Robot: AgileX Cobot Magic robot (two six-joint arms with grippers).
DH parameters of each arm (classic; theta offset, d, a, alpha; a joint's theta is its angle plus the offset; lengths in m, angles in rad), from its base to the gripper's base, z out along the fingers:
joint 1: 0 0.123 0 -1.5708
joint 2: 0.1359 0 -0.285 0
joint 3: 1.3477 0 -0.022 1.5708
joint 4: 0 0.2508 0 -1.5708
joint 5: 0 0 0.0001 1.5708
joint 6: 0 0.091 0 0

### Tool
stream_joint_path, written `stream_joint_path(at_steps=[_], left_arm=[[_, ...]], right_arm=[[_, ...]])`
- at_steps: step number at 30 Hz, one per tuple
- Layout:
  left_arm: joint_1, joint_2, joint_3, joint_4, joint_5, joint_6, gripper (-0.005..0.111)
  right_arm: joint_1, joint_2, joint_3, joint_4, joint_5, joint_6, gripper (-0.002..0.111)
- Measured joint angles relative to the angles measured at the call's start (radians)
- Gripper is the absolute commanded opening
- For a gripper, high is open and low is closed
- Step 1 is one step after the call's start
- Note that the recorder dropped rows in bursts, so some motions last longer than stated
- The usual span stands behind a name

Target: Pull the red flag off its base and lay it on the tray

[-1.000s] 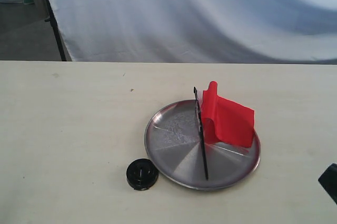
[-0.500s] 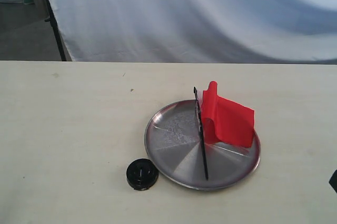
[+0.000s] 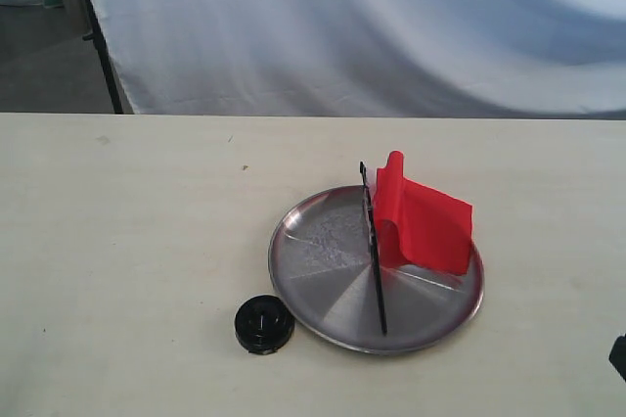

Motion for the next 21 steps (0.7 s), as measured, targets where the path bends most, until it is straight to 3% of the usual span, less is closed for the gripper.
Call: stream_joint_path(at_steps=[5, 21], left_arm=[[0.000, 0.000, 0.000, 0.000, 0.000, 0.000, 0.000], [0.000, 0.000, 0.000, 0.000, 0.000, 0.000, 0.000]], right_arm=[[0.000, -0.002, 0.000, -0.091, 0.002, 0.080, 0.000], [0.000, -0.002, 0.000, -0.076, 0.059, 0.077, 0.000]])
